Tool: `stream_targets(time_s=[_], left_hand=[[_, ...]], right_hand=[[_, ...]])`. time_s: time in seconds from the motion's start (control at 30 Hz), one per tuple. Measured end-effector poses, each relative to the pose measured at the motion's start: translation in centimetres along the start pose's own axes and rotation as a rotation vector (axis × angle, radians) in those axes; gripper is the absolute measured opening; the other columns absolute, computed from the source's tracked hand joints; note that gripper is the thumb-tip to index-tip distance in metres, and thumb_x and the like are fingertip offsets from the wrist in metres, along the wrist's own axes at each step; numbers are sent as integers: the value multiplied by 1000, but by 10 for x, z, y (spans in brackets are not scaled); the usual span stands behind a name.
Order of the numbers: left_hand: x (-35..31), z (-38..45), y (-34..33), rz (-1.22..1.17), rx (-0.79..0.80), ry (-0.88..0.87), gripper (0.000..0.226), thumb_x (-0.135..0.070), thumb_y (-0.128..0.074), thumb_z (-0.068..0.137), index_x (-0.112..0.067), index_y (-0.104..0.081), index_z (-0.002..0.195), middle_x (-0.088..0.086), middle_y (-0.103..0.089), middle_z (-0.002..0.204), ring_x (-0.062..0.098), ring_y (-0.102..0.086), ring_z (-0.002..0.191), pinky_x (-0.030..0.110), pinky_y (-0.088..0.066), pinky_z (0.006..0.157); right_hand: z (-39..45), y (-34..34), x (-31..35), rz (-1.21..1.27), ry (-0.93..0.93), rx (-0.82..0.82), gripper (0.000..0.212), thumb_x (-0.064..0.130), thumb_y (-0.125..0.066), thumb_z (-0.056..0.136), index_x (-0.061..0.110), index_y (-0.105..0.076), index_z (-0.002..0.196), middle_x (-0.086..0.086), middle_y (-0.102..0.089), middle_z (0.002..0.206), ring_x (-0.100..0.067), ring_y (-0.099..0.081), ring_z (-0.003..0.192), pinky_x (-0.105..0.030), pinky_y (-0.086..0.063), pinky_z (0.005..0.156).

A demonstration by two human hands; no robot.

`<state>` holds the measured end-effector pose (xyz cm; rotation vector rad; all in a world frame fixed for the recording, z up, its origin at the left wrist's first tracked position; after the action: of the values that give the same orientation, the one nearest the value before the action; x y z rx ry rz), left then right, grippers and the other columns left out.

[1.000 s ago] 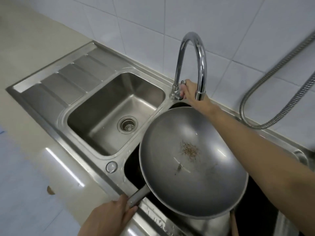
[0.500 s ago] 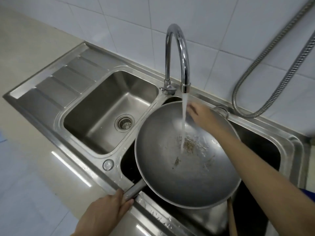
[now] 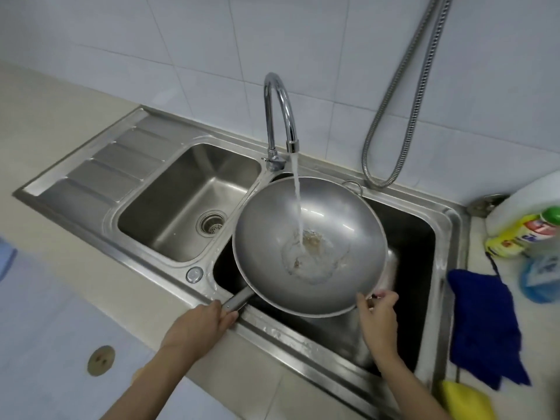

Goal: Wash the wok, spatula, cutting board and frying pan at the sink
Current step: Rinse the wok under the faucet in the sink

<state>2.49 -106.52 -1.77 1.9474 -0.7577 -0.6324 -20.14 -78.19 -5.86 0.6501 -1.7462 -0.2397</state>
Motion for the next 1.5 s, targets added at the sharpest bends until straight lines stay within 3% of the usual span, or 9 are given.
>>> stream_targets(time_s=[0.17, 0.3, 0.4, 1.5], left_hand=[[-3, -3, 1, -14, 12, 17, 40, -58, -31, 94, -21, -43, 90, 3, -64, 100, 24, -62, 96, 34, -46, 76], [-2, -3, 0, -25, 33, 35, 39, -58, -33, 94, -20, -43, 90, 4, -64, 101, 25, -62, 98, 35, -45, 77], [-2, -2, 0, -16, 30, 34, 40, -59, -32, 94, -20, -42, 89, 4, -62, 96, 25, -62, 97, 35, -45, 76], [1, 0, -3, 17, -16, 15, 44, -61, -29, 93, -20, -46, 90, 2, -63, 93, 24, -62, 91, 35, -48, 73]], right_hand=[[-41, -33, -19, 138, -138, 12, 16, 22, -53, 95, 16, -41, 86, -10, -62, 68, -30, -62, 64, -38, -49, 60], [-47, -41, -19, 2, -95, 37, 22, 32, -43, 99, 18, -47, 82, -3, -63, 63, -20, -61, 60, -38, -49, 62], [-44, -45, -18, -55, -94, 69, 27, 35, -40, 99, 16, -51, 83, -6, -63, 67, -22, -61, 66, -40, -49, 66], [-44, -44, -8, -125, -26, 77, 25, 29, -39, 100, 15, -49, 83, -4, -55, 63, -18, -54, 60, -33, -42, 55]])
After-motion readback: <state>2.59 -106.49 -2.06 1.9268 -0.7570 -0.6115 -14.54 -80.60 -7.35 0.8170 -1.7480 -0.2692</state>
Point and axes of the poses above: each hand's wrist, its own z-axis towards the middle knuckle, its own y-axis out of the back of the hand, x = y × z, the point moved 9 cm from there along z, towards the middle knuckle
